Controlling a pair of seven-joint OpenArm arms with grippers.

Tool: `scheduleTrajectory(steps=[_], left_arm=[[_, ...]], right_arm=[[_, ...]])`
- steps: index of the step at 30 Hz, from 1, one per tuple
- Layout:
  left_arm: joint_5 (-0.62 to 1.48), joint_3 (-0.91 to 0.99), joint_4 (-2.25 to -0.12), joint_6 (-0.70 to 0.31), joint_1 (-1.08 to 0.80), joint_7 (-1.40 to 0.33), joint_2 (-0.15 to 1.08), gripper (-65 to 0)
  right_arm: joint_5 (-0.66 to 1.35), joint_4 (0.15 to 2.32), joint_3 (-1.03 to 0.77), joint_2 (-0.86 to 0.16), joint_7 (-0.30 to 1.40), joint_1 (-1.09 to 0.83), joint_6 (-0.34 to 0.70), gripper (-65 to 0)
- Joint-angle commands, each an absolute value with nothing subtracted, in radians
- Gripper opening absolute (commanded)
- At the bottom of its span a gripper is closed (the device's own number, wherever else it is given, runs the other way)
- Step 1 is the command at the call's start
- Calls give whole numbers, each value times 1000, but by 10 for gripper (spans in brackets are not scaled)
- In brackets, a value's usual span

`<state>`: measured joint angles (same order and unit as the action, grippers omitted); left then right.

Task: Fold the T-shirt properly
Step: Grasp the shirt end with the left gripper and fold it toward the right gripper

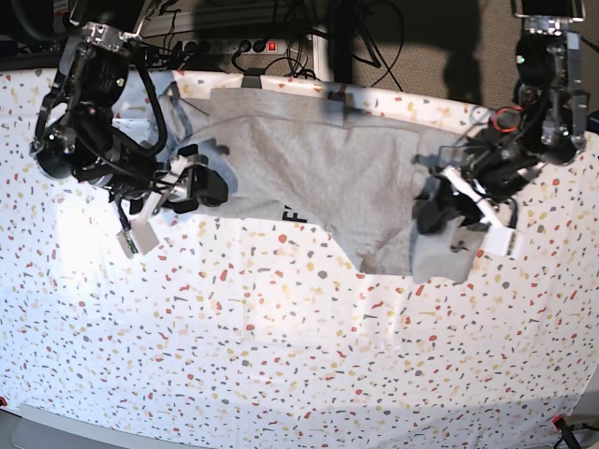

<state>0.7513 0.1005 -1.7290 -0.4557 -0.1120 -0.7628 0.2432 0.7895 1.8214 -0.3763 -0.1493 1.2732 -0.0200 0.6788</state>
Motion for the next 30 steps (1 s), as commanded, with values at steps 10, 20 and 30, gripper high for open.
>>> scheduleTrajectory(steps=[10, 20, 30], left_arm=[[733, -49, -1748, -463, -94, -661, 228, -461], [772, -110, -1748, -464, 7, -667, 229, -360], [400, -113, -1726, -372, 47, -732, 233, -360]], right_arm=[[813, 1840, -379, -158, 1245, -6, 685, -310], [812, 1840, -379, -159, 1245, -6, 685, -310], [812, 1840, -379, -159, 1246, -6, 685, -310]])
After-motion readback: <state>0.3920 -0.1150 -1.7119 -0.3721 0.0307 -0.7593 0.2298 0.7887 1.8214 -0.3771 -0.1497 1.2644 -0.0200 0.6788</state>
